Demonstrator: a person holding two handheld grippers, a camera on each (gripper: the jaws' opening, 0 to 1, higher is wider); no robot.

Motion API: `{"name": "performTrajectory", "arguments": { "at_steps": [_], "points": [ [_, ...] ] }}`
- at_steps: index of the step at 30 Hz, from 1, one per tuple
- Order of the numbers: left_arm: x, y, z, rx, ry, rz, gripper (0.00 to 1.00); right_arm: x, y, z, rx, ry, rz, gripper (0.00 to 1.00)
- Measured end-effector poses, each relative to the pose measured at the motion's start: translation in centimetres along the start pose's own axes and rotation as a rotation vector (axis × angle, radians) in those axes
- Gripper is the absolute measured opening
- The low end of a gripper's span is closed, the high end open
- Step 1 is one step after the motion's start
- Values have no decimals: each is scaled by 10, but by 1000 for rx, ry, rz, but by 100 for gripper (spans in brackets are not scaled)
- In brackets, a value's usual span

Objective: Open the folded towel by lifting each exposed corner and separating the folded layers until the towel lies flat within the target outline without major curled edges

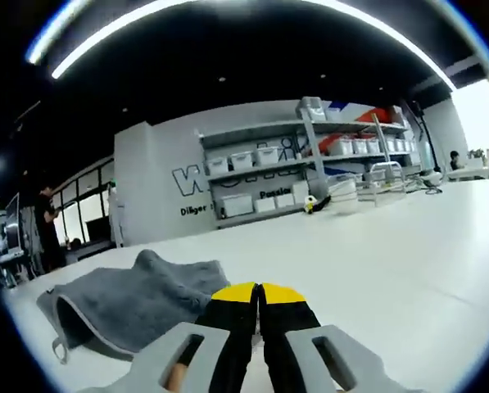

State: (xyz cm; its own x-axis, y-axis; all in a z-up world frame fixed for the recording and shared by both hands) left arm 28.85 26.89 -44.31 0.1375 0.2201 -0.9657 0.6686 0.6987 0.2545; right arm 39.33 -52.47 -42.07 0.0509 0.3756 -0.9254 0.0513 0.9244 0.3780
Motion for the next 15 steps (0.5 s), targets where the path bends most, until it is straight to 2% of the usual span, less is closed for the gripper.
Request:
{"name": "performTrajectory", "arguments": {
  "at_steps": [2,4,9,11,15],
  "points": [
    [0,0,0,0,1,-1,83,-2,9,5,-95,-20,4,0],
    [0,0,0,-2,2,-1,83,-2,19,7,-153,-31,-16,6],
    [0,-1,0,-3,3,1,83,1,43,17,-267,14,-140,22],
    [0,-1,0,-5,4,1,83,2,52,21,-305,20,-150,30],
    [1,-2,0,-5,5,1,83,3,67,26,-361,40,-183,39]
  ]
}}
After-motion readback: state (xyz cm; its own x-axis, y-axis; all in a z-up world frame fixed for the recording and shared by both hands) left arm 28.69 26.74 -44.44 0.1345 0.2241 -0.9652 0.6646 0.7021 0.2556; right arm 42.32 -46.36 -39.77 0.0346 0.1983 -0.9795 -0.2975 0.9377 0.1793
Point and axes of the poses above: the point that each gripper's makers call its tool centre point, and the gripper's own axes: z roughly forward along the fingers, y roughly to its left, x roughly out of its underside, the point moved 9 cm from there along -z, roughly backward along the fingers, and after that the axes turned 11 degrees about z, right-handed, at the moved point
